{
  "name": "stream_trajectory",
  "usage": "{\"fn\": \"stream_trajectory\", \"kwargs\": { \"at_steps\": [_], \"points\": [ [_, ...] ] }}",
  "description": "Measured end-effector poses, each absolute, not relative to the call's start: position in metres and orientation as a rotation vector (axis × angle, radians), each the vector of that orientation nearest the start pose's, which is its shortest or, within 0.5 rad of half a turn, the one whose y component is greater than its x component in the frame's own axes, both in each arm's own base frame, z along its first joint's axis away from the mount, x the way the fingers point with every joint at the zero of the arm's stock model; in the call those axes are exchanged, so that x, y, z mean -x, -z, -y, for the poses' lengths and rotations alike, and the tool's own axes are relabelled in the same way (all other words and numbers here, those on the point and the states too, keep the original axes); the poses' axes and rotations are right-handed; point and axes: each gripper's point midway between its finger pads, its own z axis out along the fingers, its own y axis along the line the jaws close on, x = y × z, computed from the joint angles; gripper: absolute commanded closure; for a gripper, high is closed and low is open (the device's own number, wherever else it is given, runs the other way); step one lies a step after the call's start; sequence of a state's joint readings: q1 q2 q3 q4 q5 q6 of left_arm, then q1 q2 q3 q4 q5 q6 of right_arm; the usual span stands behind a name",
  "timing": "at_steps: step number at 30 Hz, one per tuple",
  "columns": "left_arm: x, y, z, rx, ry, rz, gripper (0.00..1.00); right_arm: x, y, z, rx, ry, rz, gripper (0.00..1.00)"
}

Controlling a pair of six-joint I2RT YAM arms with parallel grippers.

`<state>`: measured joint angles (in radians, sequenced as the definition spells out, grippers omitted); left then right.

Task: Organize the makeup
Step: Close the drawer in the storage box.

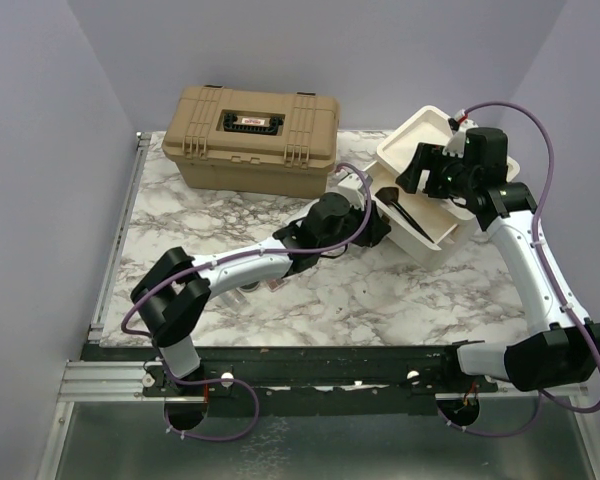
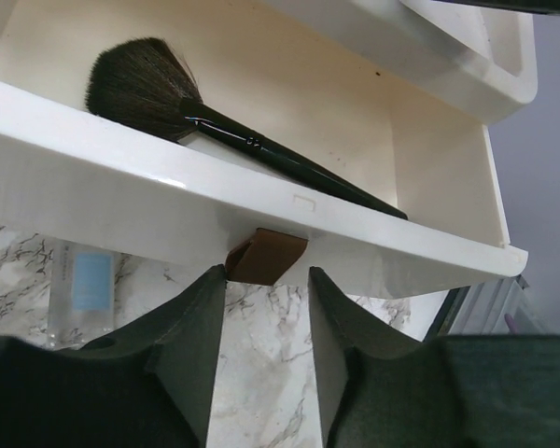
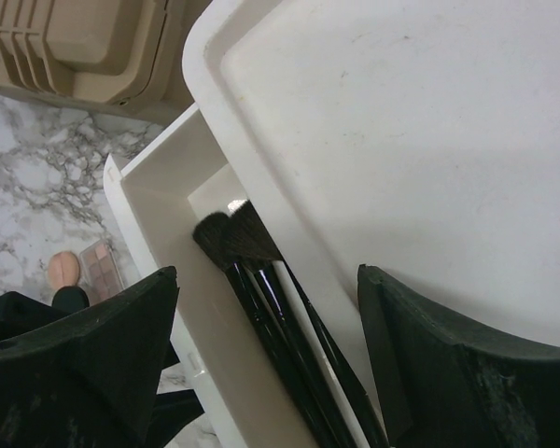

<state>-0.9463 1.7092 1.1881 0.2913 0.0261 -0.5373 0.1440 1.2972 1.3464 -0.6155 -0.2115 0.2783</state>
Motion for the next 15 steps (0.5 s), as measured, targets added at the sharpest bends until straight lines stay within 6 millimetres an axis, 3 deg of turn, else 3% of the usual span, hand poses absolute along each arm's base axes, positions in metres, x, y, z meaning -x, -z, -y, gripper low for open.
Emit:
{"fn": "stream_trajectory", "kwargs": {
  "at_steps": [3, 15],
  "points": [
    [-0.2919, -0.2133, 0.4470, -0.409, 1.055, -1.892, 0.67, -0.3630, -0.2753, -0.1012, -0.010, -0.474, -2.152, 0.17],
    [-0.2984, -0.2135, 0.4546, -0.402, 1.065, -1.885, 0.67, -0.3619, -0.2758, -0.1024, 0.010, -0.480, -2.133, 0.13]
  ]
}}
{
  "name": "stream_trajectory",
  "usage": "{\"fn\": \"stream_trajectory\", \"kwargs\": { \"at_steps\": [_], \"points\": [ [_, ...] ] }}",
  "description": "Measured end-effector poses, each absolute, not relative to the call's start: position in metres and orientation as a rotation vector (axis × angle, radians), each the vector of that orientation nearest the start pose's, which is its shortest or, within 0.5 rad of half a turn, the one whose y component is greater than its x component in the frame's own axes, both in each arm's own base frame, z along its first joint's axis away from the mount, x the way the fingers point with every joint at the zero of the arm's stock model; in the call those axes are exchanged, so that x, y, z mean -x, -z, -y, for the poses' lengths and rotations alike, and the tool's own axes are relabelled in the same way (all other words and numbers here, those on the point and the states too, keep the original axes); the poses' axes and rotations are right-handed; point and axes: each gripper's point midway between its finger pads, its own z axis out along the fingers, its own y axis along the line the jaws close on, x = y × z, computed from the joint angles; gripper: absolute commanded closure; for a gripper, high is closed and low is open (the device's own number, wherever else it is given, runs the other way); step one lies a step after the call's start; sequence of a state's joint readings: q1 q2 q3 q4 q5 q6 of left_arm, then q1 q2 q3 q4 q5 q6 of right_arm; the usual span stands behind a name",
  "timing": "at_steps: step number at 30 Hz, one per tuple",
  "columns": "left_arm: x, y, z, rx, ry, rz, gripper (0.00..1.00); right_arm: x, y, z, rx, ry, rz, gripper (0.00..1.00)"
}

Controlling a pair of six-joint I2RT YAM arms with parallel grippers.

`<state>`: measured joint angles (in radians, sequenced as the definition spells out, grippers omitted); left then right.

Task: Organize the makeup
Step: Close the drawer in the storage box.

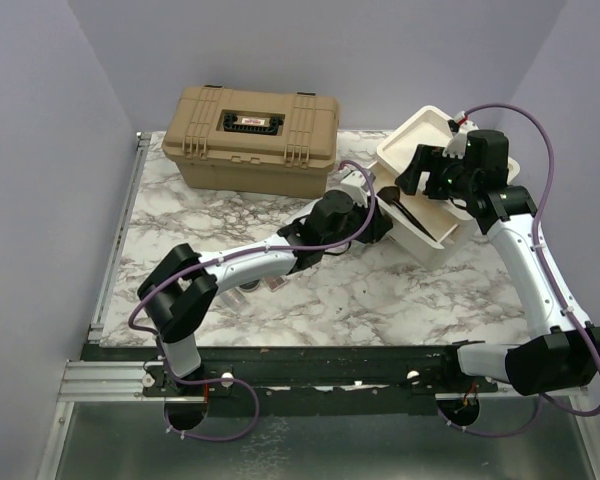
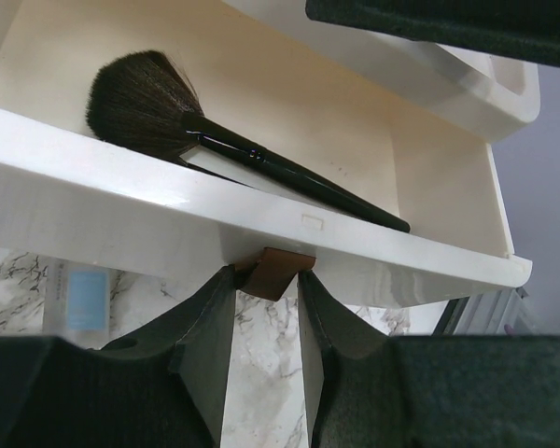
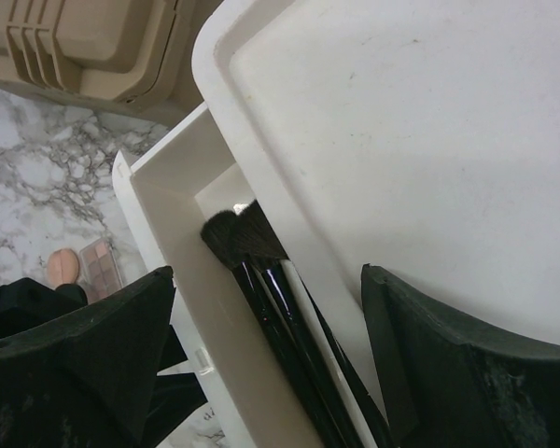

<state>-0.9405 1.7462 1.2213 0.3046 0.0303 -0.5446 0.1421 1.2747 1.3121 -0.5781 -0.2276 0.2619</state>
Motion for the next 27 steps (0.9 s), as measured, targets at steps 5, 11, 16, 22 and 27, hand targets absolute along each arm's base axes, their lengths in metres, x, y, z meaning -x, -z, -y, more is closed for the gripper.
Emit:
{"fn": "stream_trajectory", "kwargs": {
  "at_steps": [5, 11, 16, 22, 27],
  "points": [
    [-0.301, -0.213, 0.460, -0.394, 1.078, -1.884, 0.67, -0.361, -0.276, -0.103, 0.024, -0.492, -2.130, 0.15],
    [-0.301, -0.214, 0.462, -0.392, 1.082, -1.883, 0.67, -0.361, -0.276, -0.103, 0.026, -0.495, -2.128, 0.17],
    [-0.303, -0.214, 0.465, -0.383, 1.085, -1.883, 0.69, -0.361, -0.276, -0.103, 0.030, -0.494, -2.129, 0.18],
    [-0.320, -0.215, 0.480, -0.302, 1.117, -1.828, 0.69, -0.361, -0.276, -0.103, 0.008, -0.513, -2.114, 0.20],
    [-0.334, -0.218, 0.499, -0.261, 1.158, -1.785, 0.68, -0.354, -0.278, -0.103, -0.044, -0.544, -2.087, 0.22]
  ]
}}
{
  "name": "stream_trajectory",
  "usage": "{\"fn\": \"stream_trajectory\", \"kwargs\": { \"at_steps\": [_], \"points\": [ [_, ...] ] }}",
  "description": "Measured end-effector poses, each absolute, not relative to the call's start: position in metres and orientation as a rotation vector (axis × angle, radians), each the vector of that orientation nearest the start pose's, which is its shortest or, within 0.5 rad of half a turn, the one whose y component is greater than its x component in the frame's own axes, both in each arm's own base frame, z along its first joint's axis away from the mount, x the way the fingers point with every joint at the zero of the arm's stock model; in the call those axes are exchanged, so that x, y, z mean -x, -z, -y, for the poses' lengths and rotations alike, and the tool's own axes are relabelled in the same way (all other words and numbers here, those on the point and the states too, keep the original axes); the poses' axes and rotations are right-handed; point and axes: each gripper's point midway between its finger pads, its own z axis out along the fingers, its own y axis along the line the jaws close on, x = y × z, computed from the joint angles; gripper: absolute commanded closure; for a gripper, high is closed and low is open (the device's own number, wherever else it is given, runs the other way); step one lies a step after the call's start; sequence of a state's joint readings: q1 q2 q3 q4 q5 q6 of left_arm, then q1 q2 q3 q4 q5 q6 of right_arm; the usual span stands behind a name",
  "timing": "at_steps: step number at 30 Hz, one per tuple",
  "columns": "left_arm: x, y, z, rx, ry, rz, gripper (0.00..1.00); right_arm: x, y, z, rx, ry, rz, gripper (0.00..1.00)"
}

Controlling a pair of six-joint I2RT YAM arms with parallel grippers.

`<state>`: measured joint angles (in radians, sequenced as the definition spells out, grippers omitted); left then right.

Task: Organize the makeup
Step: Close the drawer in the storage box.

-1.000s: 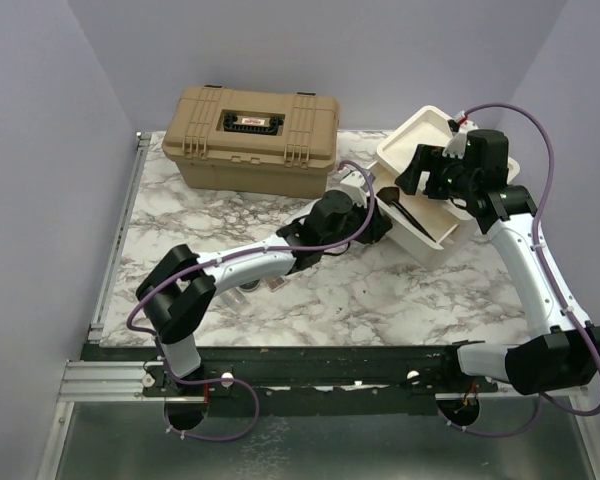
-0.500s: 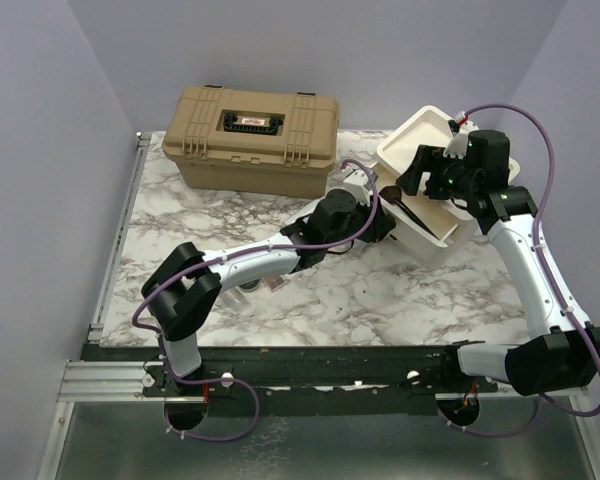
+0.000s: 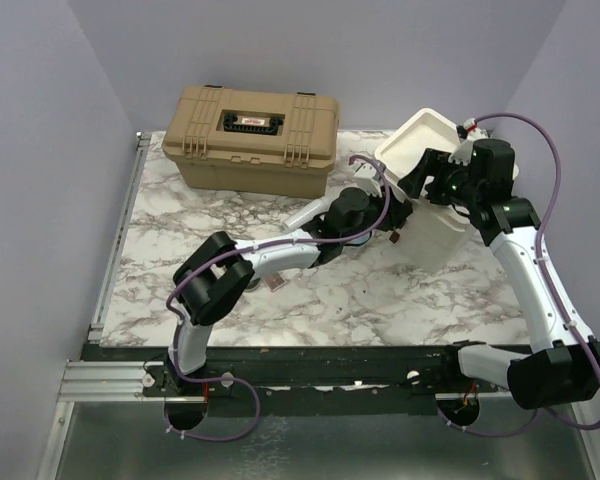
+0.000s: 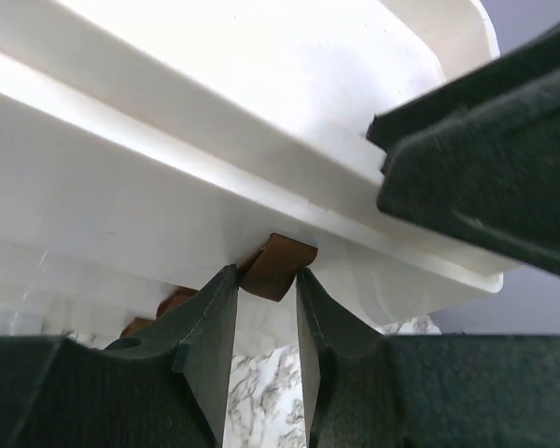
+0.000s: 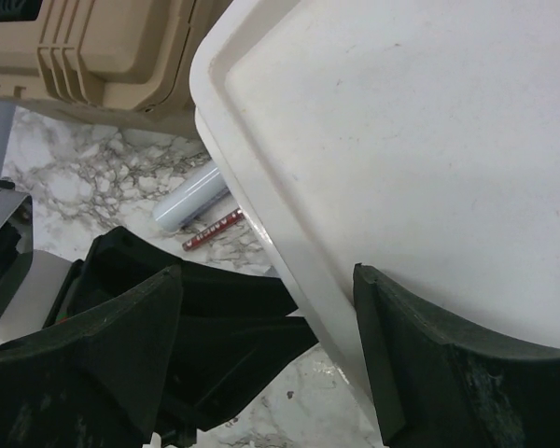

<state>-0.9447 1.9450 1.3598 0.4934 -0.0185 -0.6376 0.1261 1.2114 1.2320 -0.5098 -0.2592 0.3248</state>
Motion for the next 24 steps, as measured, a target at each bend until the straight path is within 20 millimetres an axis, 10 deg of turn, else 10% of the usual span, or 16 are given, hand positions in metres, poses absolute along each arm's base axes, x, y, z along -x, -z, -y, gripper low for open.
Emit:
{"fn": "stream_trajectory", "kwargs": {
  "at_steps": [24],
  "points": [
    [-0.314, -0.198, 0.497, -0.244, 1.195, -1.797, 0.41, -0.351, -0.277, -0.091, -0.172, -0.478, -2.082, 0.18]
  ]
}}
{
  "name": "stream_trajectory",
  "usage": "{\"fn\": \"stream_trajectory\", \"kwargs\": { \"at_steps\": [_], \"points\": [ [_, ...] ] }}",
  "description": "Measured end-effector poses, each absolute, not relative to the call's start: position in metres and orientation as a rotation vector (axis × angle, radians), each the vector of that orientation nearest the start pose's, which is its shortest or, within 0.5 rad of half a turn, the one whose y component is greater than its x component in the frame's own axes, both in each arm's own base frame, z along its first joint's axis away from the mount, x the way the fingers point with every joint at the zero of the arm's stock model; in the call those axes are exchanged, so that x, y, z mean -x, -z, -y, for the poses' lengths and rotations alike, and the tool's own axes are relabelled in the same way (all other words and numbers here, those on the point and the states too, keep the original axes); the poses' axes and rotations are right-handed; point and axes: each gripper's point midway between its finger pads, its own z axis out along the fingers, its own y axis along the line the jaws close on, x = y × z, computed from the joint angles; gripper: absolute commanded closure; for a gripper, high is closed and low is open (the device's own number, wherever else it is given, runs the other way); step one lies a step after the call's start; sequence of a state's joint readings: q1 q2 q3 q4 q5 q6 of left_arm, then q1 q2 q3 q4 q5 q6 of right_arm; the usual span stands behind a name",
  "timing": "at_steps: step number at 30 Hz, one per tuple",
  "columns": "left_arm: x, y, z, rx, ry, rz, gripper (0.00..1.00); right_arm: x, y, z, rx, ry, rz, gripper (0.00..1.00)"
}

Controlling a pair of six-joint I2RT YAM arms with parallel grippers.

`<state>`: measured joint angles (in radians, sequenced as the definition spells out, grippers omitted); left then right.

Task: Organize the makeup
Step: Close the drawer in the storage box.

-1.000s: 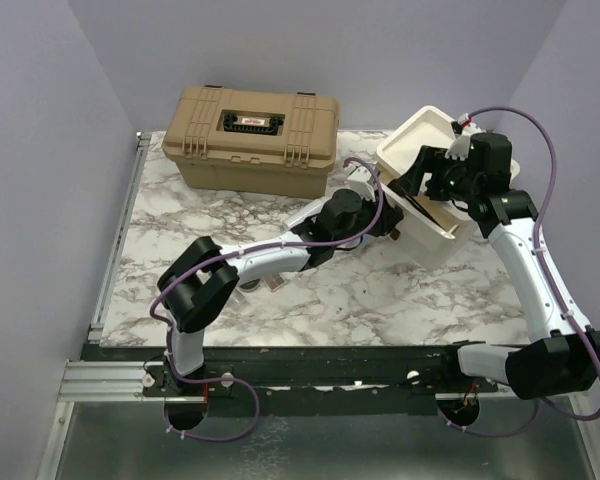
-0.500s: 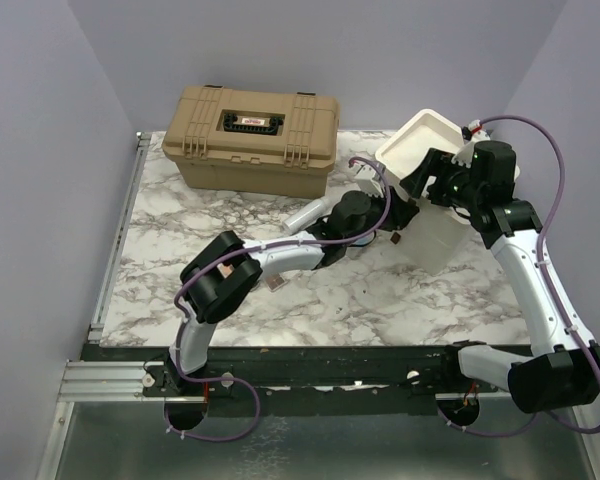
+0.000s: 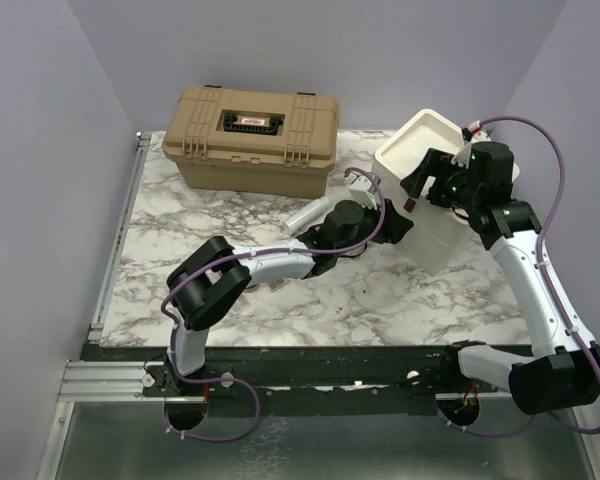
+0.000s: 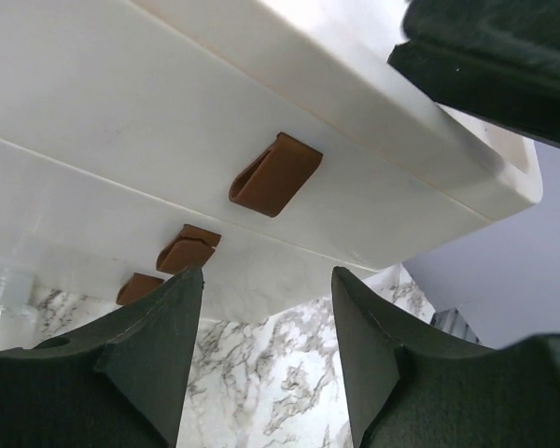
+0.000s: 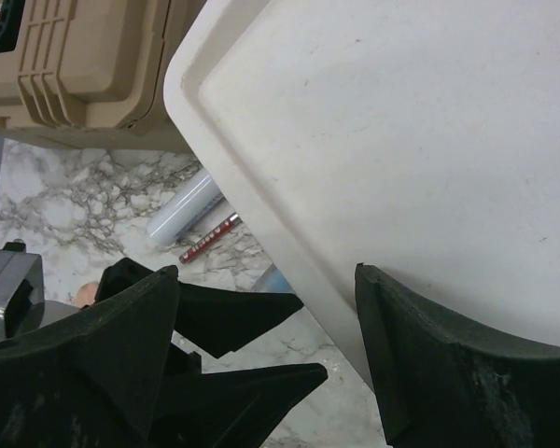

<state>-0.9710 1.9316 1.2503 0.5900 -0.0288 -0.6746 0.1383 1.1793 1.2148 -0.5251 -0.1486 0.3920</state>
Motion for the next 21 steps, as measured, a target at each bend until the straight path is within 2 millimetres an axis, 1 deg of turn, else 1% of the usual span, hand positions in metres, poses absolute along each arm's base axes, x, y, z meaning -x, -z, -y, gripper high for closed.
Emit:
{"fn": "stream_trajectory", "kwargs": {
  "at_steps": [3, 5, 8, 12, 16, 21],
  "points": [
    [-0.316, -0.202, 0.492, -0.262, 1.159, -1.788, 0.41, -0.351, -0.277, -0.091, -0.172, -0.478, -2.082, 0.18],
    [-0.317, -0.200, 0.491, -0.273, 1.138, -1.792, 0.43, -0.351, -0.277, -0.091, -0.172, -0.479, -2.082, 0.18],
    [-0.318, -0.190, 0.489, -0.310, 1.095, -1.809, 0.44, -0.351, -0.277, -0.092, -0.166, -0.485, -2.083, 0.18],
    [-0.325, -0.176, 0.486, -0.358, 1.040, -1.809, 0.53, -0.350, -0.278, -0.094, -0.155, -0.497, -2.086, 0.18],
    [-0.332, -0.156, 0.489, -0.401, 1.009, -1.820, 0.53, -0.349, -0.278, -0.095, -0.149, -0.499, -2.088, 0.18],
    [-0.337, -0.139, 0.493, -0.431, 1.004, -1.816, 0.53, -0.349, -0.277, -0.095, -0.147, -0.500, -2.089, 0.18]
  ]
}}
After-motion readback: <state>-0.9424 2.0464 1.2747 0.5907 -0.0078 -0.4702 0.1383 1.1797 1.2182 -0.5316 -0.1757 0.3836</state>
